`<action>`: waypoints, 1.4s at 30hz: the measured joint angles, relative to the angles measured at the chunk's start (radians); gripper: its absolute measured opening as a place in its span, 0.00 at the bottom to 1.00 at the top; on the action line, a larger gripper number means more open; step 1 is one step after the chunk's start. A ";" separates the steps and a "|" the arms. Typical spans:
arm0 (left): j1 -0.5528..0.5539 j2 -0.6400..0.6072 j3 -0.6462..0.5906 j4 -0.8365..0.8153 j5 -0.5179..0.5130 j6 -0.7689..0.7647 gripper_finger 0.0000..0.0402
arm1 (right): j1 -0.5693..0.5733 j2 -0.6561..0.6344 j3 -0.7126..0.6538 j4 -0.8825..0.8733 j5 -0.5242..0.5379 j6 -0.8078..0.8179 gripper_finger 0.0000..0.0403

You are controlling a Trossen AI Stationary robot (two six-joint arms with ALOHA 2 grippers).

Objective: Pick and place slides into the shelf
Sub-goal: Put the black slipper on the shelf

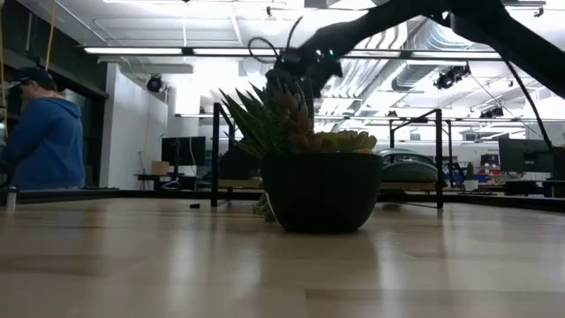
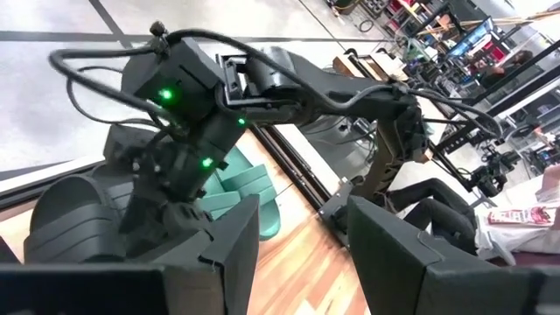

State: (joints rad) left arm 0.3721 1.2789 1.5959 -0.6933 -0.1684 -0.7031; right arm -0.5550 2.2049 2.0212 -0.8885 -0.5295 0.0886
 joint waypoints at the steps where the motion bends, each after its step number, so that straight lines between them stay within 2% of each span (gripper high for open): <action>1: 0.000 0.000 0.000 -0.004 0.000 0.001 0.39 | 0.006 0.004 0.033 -0.024 0.035 -0.025 0.47; 5: 0.000 -0.004 0.000 -0.022 0.007 0.018 0.39 | 0.031 -0.005 0.149 -0.116 0.156 -0.109 0.47; 9: 0.000 -0.033 -0.001 -0.014 0.012 0.038 0.39 | 0.068 -0.004 0.202 -0.148 0.234 -0.137 0.47; 14: 0.000 -0.096 -0.001 -0.015 0.011 0.085 0.39 | 0.131 -0.004 0.198 -0.146 0.355 -0.175 0.47; 19: 0.000 -0.166 -0.001 -0.028 0.011 0.097 0.39 | 0.186 -0.004 0.174 -0.115 0.548 -0.208 0.47; 21: 0.000 -0.189 -0.001 -0.046 0.009 0.097 0.39 | 0.199 -0.004 0.165 -0.094 0.593 -0.227 0.47; 28: 0.000 -0.236 0.000 -0.138 0.002 0.097 0.39 | 0.211 -0.003 0.128 -0.014 0.645 -0.201 0.47; 42: 0.001 -0.275 0.000 -0.212 0.002 0.132 0.39 | 0.249 0.034 0.127 -0.010 0.719 -0.176 0.47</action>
State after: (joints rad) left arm 0.3729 1.0038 1.5959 -0.9049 -0.1662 -0.5708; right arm -0.3057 2.2391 2.1479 -0.8984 0.1893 -0.0871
